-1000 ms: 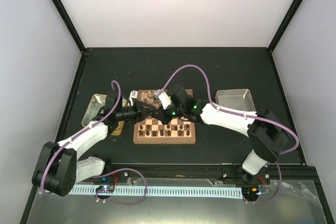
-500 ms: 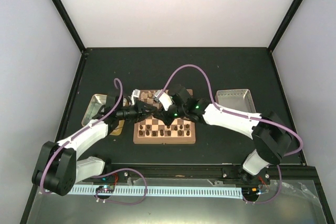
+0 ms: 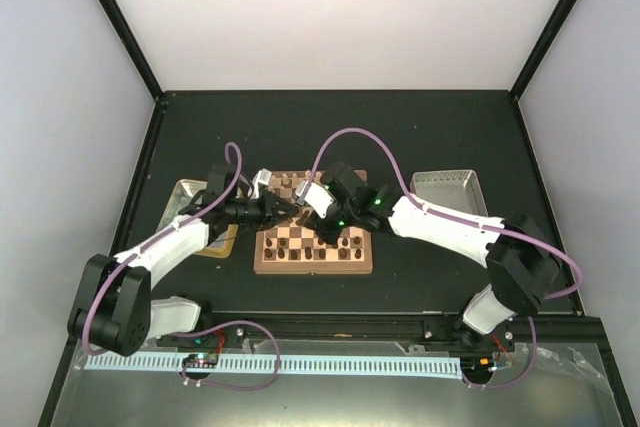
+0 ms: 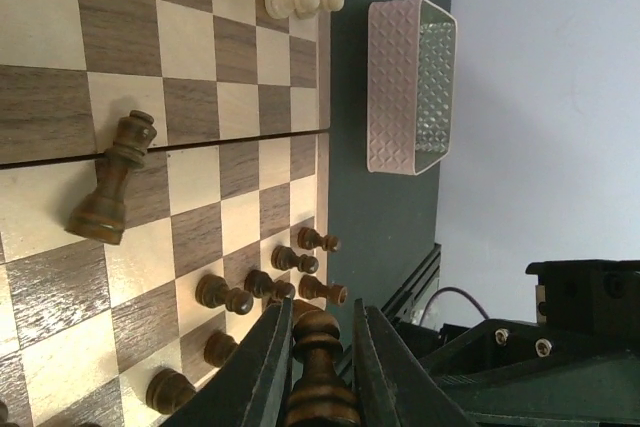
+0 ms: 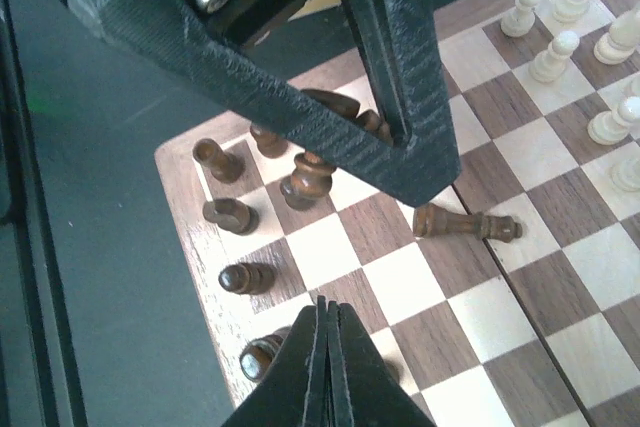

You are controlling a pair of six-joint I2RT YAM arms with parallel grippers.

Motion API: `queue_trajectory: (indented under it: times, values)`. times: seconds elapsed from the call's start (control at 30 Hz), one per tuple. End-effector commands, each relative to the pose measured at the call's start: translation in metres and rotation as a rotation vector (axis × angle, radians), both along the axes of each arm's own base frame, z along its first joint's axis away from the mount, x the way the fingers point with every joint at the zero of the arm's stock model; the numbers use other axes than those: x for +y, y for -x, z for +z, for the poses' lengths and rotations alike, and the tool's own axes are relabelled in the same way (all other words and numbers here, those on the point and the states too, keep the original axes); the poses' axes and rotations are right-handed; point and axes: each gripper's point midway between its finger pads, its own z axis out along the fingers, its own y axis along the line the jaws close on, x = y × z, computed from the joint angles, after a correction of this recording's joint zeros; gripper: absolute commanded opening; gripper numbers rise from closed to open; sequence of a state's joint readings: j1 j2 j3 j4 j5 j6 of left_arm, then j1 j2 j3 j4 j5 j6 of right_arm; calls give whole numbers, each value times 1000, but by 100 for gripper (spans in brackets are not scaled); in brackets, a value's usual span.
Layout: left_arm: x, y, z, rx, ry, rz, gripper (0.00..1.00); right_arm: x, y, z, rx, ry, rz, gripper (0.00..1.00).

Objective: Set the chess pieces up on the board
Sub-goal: Place the chess piece on the chessboard.

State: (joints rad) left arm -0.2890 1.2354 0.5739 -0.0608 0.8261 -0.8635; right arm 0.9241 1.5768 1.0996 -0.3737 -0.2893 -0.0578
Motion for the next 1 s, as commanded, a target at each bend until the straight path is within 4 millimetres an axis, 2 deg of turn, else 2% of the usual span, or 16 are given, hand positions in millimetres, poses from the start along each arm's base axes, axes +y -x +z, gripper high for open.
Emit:
queue_trajectory:
  times: [0.0,0.13,0.27,0.33,0.43,0.53,0.73,0.97]
  values:
    - [-1,-4,5,-58,-39,-59,7,-7,-8,14,-89,31,11,1]
    - [-2,-7,6,-72,-31,-55,6,-4,-16,14,-65,19,-64,2]
    - [-4,-11,21,-139,1,-51,6,-3,-26,20,46,-92,-218,11]
    - [-5,-10,32,-183,27,-57,7,-2,-26,29,147,-207,-265,20]
    - [-8,-5,49,-216,71,-72,9,4,-24,58,249,-416,-292,35]
    - [-13,2,70,-202,150,-103,11,6,-22,79,286,-538,-307,40]
    - [-19,22,105,-81,287,-152,14,-2,-10,121,133,-705,-182,42]
    - [-22,45,135,9,378,-231,15,-9,16,146,-95,-724,38,39]
